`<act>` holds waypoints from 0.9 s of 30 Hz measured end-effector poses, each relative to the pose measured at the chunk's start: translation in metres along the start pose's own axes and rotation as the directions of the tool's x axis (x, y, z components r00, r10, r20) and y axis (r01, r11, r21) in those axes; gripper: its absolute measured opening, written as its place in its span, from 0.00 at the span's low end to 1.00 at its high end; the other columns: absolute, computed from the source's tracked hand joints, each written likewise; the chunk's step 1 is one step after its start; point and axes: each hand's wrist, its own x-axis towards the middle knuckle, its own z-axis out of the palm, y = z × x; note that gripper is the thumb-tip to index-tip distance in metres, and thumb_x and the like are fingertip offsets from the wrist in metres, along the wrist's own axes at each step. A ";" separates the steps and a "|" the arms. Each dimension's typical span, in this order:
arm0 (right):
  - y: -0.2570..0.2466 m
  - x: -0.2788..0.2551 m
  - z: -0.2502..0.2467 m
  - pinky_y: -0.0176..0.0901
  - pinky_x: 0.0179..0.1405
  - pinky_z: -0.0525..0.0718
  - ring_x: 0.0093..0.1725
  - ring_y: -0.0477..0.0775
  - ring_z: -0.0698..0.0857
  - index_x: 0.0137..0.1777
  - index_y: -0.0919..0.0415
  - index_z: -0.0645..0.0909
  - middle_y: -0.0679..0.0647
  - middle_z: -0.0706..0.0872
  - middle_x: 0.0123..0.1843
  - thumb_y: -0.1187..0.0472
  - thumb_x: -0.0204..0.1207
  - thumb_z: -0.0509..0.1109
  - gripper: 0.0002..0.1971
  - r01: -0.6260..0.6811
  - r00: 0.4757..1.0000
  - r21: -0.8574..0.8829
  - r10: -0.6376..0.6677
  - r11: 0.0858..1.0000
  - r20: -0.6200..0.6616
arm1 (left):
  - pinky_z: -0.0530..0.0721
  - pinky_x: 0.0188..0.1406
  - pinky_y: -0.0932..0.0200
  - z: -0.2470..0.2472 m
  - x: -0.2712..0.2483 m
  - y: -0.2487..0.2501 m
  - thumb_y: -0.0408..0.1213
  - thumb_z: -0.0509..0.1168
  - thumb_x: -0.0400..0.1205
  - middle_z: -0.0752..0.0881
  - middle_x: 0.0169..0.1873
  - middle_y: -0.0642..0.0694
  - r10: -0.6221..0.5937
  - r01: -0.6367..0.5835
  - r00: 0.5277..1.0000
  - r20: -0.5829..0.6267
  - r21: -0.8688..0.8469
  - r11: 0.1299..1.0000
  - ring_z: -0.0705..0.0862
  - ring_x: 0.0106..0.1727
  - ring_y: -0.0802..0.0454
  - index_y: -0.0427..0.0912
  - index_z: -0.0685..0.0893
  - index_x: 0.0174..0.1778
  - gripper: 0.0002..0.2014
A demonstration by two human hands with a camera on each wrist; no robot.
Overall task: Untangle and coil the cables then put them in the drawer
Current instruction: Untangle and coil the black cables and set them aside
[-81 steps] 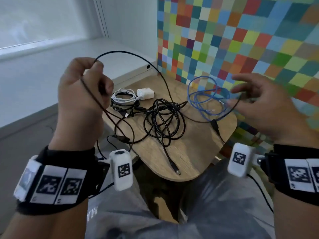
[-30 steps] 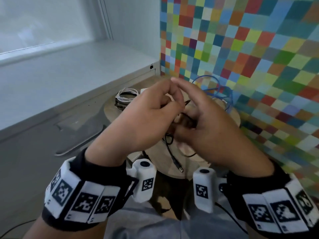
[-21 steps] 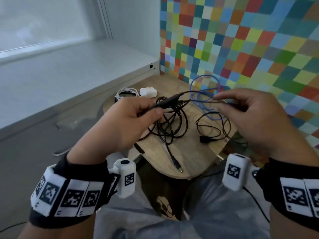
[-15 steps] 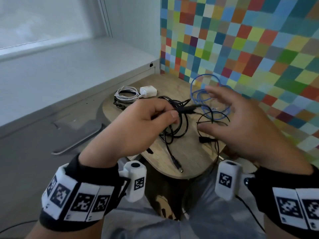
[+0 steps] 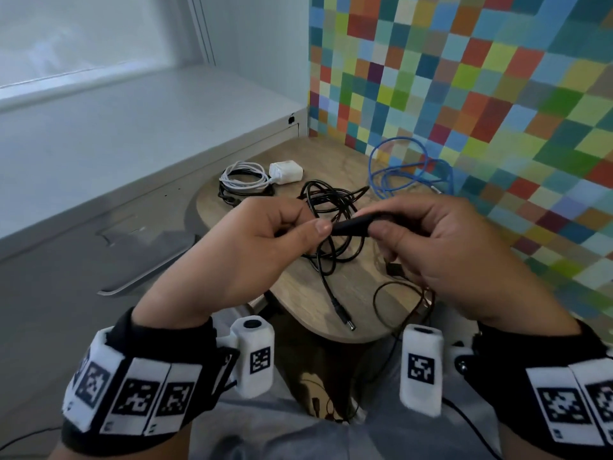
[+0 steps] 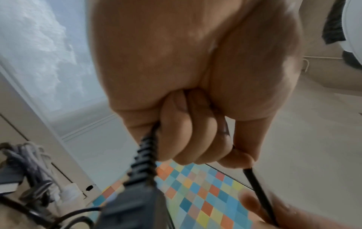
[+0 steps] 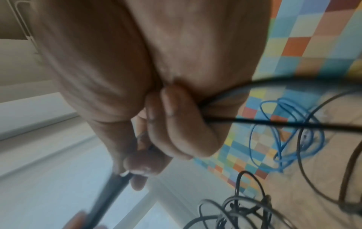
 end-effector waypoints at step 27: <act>0.007 0.002 -0.012 0.29 0.37 0.84 0.35 0.40 0.88 0.45 0.43 0.91 0.43 0.93 0.37 0.59 0.82 0.76 0.09 0.015 0.946 -0.234 -0.090 0.972 -0.311 | 0.56 0.27 0.57 0.012 0.000 -0.017 0.54 0.65 0.80 0.65 0.22 0.51 -0.241 0.233 0.970 0.020 -0.336 0.913 0.59 0.23 0.52 0.44 0.89 0.33 0.19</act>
